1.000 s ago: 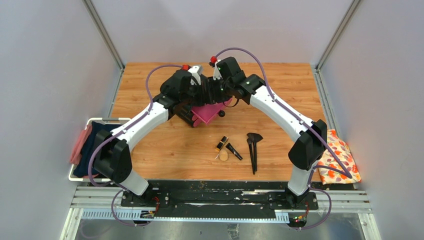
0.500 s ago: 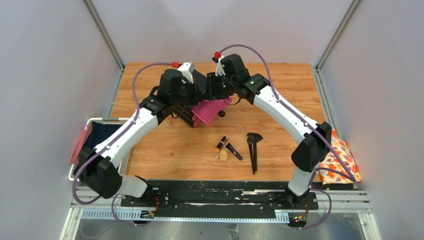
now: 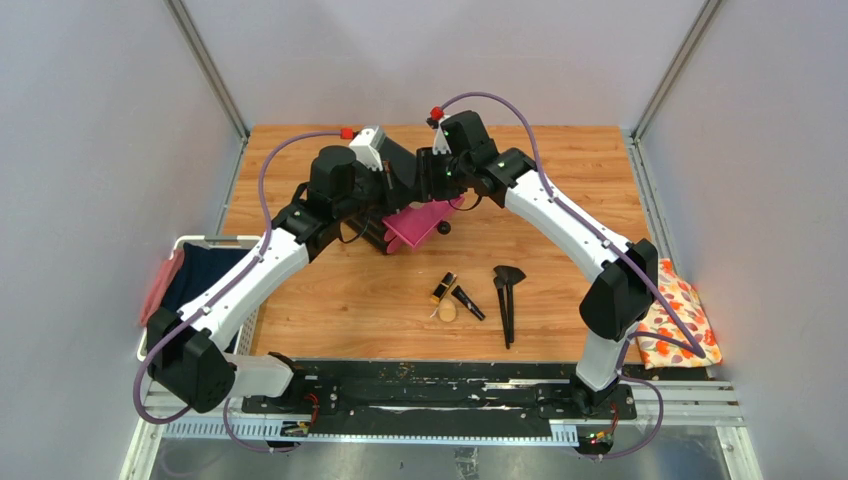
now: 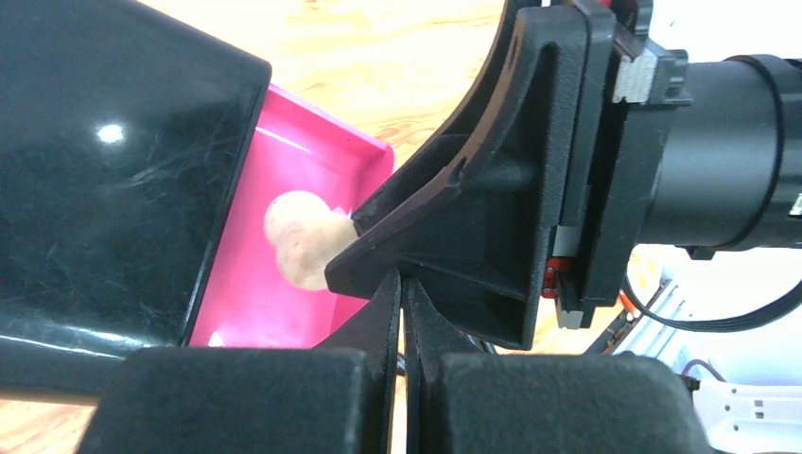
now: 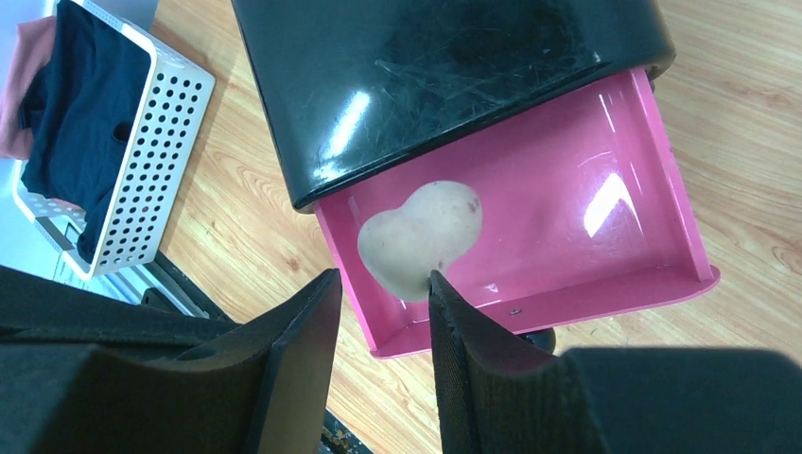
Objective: Organize the makeup
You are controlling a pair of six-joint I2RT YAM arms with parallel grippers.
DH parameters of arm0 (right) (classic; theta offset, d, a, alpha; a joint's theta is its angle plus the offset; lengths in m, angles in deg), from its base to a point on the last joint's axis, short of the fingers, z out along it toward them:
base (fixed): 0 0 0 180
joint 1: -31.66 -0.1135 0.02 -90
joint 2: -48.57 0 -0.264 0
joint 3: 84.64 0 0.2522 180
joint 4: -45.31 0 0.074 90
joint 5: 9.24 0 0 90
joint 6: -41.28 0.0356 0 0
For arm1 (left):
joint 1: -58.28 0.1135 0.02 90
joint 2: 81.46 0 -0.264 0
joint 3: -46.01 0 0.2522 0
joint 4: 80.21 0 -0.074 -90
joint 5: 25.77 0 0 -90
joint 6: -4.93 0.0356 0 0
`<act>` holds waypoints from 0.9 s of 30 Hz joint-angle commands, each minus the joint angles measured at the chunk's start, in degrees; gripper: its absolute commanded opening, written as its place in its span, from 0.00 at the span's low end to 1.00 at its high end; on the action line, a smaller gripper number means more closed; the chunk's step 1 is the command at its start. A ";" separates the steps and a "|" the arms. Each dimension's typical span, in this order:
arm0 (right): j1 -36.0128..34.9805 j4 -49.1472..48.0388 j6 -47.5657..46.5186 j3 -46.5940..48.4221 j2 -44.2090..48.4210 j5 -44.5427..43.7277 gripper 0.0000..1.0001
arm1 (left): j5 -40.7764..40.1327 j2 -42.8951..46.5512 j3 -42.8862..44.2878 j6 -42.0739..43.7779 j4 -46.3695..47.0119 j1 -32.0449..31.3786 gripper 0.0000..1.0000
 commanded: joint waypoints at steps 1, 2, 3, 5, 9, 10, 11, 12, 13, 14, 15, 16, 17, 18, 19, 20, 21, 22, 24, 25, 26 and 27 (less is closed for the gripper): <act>0.03 -1.99 2.07 -1.51 0.28 2.79 0.43 | 3.93 -0.14 -1.80 -1.84 4.38 -0.95 0.00; 0.06 -2.26 2.32 -1.81 0.45 3.39 0.43 | 4.23 -0.38 -1.99 -2.08 4.95 -0.96 0.00; 0.09 -2.55 2.62 -2.18 0.71 3.96 0.43 | 4.34 -0.49 -2.16 -2.20 5.27 -0.96 0.00; 0.03 -3.22 3.06 -3.09 1.45 4.97 0.43 | 4.29 -0.80 -2.24 -2.27 5.54 -0.96 0.00; 0.04 -3.67 3.67 -5.34 4.15 5.52 0.43 | 3.67 -0.89 -1.93 -1.77 5.29 -0.96 0.00; 0.08 -3.99 3.72 -6.17 5.00 5.51 0.42 | 3.25 -0.77 -1.92 -1.64 5.27 -0.96 0.00; 0.09 -4.35 3.80 -6.89 5.88 5.51 0.42 | 2.93 -0.64 -1.72 -1.57 5.23 -0.96 0.00; 0.04 -4.49 3.81 -7.54 6.58 5.44 0.42 | 2.62 -0.61 -1.48 -1.46 5.08 -0.96 0.00; 0.05 -4.54 3.82 -8.12 7.28 5.45 0.42 | 2.35 -0.68 -1.07 -1.29 4.82 -0.96 0.00; 0.04 -4.55 3.75 -8.66 7.80 5.42 0.42 | 2.13 -0.81 -0.45 -1.04 4.38 -0.96 0.00; 0.09 -4.54 3.60 -9.24 8.30 5.35 0.42 | 1.87 -0.90 0.53 -0.84 3.73 -0.96 0.00; 0.04 -4.53 3.56 -9.82 8.81 5.34 0.42 | 1.60 -1.12 1.36 -0.58 3.18 -0.96 0.00; 0.01 -4.54 3.56 -10.33 9.20 5.38 0.42 | 1.11 -1.24 2.37 -0.19 2.52 -0.96 0.00; 0.08 -4.54 3.59 -10.90 9.76 5.54 0.42 | 0.38 -1.49 3.33 0.16 1.53 -0.94 0.00; 0.07 -4.61 3.63 -11.44 10.27 5.73 0.42 | -0.20 -1.79 4.39 0.57 0.66 -0.95 0.00; 0.02 -4.69 3.63 -11.97 10.72 5.91 0.42 | -0.77 -2.01 5.15 0.98 0.08 -0.96 0.00; 0.00 -4.79 3.70 -12.50 11.27 6.11 0.42 | -1.14 -2.33 5.61 1.17 -0.14 -0.96 0.00; 0.05 -4.87 3.72 -12.90 11.73 6.12 0.42 | -1.38 -2.65 5.89 1.16 -0.11 -0.96 0.00; 0.07 -5.17 3.75 -13.59 12.69 6.28 0.42 | -1.45 -3.72 6.38 1.20 0.08 -0.96 0.00; 0.02 -5.34 3.79 -13.93 13.19 6.34 0.42 | -1.25 -4.33 6.58 1.16 0.13 -0.96 0.00; 0.02 -5.52 3.86 -14.22 13.52 6.49 0.42 | -0.83 -4.98 6.71 1.01 0.47 -0.91 0.00; 0.03 -5.78 3.82 -14.41 13.75 6.68 0.42 | -0.29 -5.75 6.65 0.73 0.97 -0.95 0.00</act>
